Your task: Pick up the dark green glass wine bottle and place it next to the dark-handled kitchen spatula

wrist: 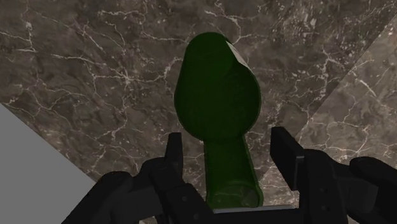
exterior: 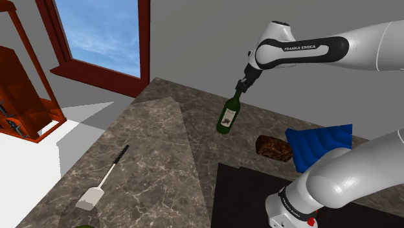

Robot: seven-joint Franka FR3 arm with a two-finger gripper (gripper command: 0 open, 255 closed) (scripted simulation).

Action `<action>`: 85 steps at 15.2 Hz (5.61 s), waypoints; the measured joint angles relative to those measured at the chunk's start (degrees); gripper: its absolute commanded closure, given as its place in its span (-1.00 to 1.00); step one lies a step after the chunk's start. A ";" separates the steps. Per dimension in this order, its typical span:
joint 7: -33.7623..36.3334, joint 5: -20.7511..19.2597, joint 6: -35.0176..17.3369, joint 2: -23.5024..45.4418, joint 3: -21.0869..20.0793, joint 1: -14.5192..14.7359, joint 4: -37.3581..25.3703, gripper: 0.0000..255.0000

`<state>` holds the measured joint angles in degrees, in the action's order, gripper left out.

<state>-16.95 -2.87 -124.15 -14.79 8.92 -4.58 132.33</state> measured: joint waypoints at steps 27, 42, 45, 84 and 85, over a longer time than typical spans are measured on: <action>1.89 0.00 12.26 -3.62 -1.71 0.71 -8.58 1.00; 22.70 2.59 12.82 -4.95 -16.30 8.31 -7.23 1.00; 27.05 2.98 13.60 -3.88 -19.35 9.84 -9.00 1.00; 50.24 -1.34 5.81 11.62 -33.32 16.68 -15.13 -1.00; 50.24 -1.34 5.81 11.62 -33.32 16.68 -15.13 -1.00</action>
<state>33.28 -4.21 -118.34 -3.17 -24.40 12.10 117.19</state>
